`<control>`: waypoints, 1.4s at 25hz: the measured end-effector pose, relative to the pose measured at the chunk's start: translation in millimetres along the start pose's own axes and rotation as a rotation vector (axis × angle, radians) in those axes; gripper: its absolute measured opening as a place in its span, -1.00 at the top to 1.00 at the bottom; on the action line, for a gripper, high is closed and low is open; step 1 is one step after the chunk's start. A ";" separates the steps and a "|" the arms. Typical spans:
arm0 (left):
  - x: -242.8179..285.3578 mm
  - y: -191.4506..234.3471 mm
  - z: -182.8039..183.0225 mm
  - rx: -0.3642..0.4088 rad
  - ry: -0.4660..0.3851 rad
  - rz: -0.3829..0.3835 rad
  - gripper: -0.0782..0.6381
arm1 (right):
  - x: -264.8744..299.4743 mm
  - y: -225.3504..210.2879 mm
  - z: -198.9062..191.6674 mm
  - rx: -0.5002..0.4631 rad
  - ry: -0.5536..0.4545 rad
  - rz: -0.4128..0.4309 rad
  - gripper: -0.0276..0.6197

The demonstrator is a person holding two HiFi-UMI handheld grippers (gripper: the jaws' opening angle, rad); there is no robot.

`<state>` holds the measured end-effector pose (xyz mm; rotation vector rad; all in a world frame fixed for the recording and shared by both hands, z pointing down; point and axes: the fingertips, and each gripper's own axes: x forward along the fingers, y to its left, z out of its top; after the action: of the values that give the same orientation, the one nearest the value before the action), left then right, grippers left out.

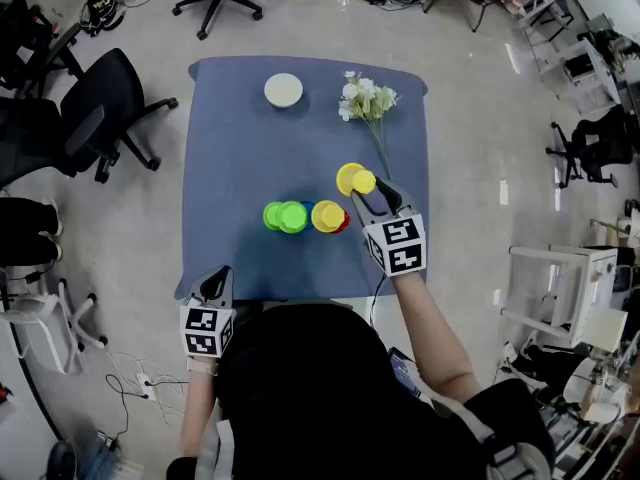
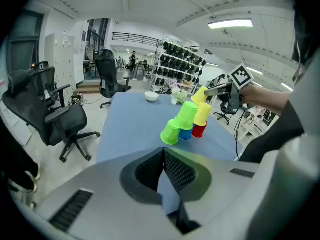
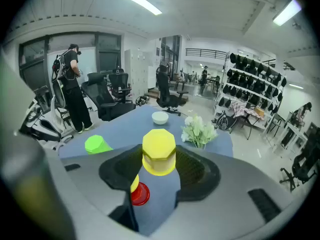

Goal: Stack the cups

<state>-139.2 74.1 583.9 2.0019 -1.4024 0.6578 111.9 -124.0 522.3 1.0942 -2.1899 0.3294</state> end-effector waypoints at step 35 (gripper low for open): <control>6.4 8.7 20.2 0.033 -0.082 -0.154 0.75 | -30.8 115.9 20.9 -0.088 0.098 0.114 0.25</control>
<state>-144.3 53.2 575.9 2.1592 -1.2754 0.5387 25.1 -43.5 493.9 0.8899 -2.1628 0.3261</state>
